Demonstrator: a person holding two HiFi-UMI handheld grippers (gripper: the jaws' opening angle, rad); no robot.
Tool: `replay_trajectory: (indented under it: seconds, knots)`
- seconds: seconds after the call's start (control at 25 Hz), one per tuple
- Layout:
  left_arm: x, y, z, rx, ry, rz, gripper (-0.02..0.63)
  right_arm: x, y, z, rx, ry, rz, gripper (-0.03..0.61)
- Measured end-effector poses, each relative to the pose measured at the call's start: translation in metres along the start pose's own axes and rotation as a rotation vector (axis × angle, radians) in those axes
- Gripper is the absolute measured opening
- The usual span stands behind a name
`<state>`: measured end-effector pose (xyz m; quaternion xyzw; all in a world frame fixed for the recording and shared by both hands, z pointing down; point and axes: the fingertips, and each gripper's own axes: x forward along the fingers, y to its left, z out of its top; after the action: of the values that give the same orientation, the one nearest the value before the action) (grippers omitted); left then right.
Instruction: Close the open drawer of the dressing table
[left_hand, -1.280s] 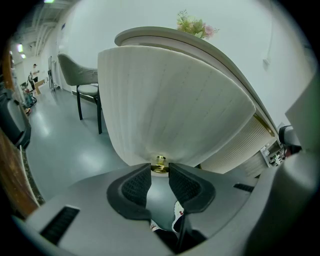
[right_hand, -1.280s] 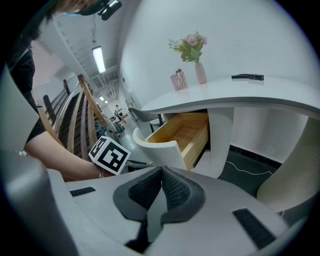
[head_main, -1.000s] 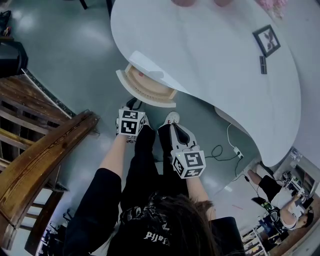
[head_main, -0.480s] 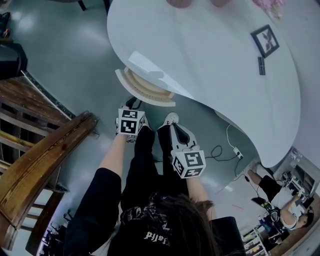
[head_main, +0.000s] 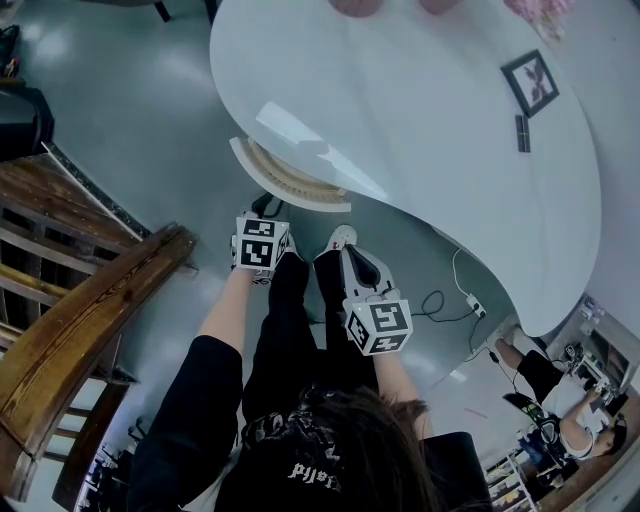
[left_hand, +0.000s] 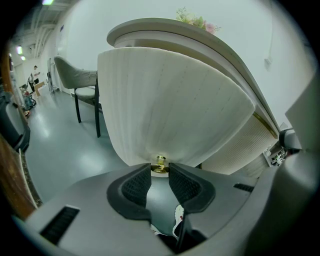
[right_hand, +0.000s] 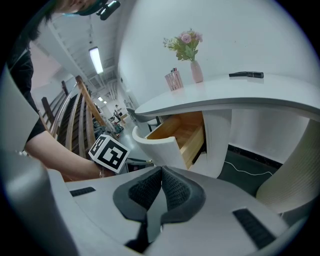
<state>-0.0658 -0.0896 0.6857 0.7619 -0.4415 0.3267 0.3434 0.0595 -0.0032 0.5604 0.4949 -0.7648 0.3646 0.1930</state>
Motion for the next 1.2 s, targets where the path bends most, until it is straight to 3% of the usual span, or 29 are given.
replay_trajectory:
  seconds: [1.2]
  knots:
    - [0.022,-0.004,0.034,0.013,-0.038,-0.015,0.124,0.011,-0.01,0.006,0.008,0.007,-0.006,0.026]
